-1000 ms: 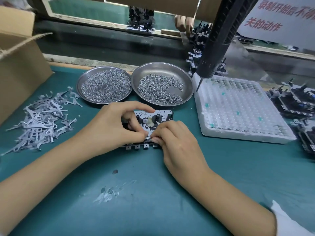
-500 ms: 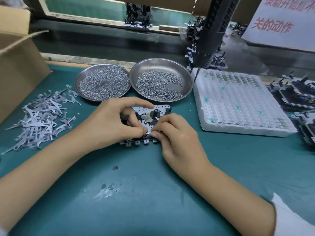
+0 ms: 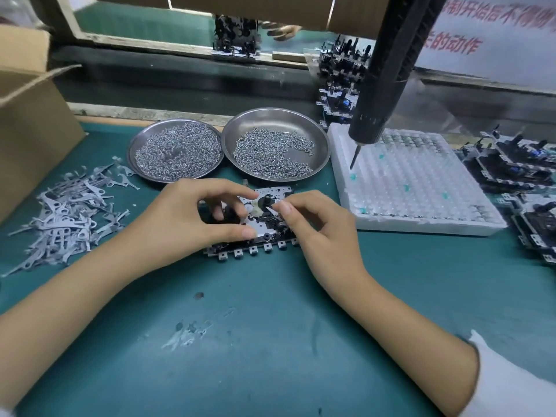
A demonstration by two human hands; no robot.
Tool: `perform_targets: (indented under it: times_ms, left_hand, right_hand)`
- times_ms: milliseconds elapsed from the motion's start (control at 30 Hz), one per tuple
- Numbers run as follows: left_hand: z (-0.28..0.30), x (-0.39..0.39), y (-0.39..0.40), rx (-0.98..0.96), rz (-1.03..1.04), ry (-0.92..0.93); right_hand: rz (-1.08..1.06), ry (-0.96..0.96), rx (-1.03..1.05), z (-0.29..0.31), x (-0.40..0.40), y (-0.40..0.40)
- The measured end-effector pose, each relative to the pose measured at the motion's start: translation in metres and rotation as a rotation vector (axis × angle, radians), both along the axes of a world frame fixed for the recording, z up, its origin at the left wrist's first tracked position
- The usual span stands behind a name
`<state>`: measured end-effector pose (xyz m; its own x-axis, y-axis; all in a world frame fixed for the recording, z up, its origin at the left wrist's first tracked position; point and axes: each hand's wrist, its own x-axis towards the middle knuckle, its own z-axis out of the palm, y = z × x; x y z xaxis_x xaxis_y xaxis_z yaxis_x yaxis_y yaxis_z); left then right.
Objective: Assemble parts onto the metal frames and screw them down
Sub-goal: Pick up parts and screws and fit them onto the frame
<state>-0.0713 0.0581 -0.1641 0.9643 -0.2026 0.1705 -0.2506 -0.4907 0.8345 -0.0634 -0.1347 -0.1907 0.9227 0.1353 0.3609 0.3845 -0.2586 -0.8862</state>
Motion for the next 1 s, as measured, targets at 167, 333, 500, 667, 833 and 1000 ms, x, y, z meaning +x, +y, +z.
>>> perform_targets:
  times_ms: [167, 333, 500, 667, 833, 1000]
  left_hand:
    - [0.002, 0.020, 0.016, 0.133, 0.303, -0.264]
    - [0.002, 0.055, 0.041, 0.672, 0.480, -0.006]
    - [0.003, 0.057, 0.036, 0.589, 0.582, -0.051]
    - [-0.001, 0.051, 0.034, 0.630, 0.616, -0.276]
    - [-0.005, 0.046, 0.033, 0.390, 0.624, -0.398]
    - [-0.013, 0.045, 0.030, 0.285, 0.616, -0.431]
  right_hand:
    - [-0.025, 0.002, 0.037, -0.001, 0.001, 0.001]
    - [-0.016, -0.011, 0.026, -0.001, 0.000, 0.000]
    - [-0.003, -0.017, 0.021, -0.002, 0.000, 0.000]
    - [-0.013, -0.042, 0.005, -0.003, 0.001, -0.002]
    - [-0.034, -0.231, -0.150, 0.008, 0.012, -0.001]
    - [-0.063, -0.181, -0.492, 0.037, 0.069, 0.008]
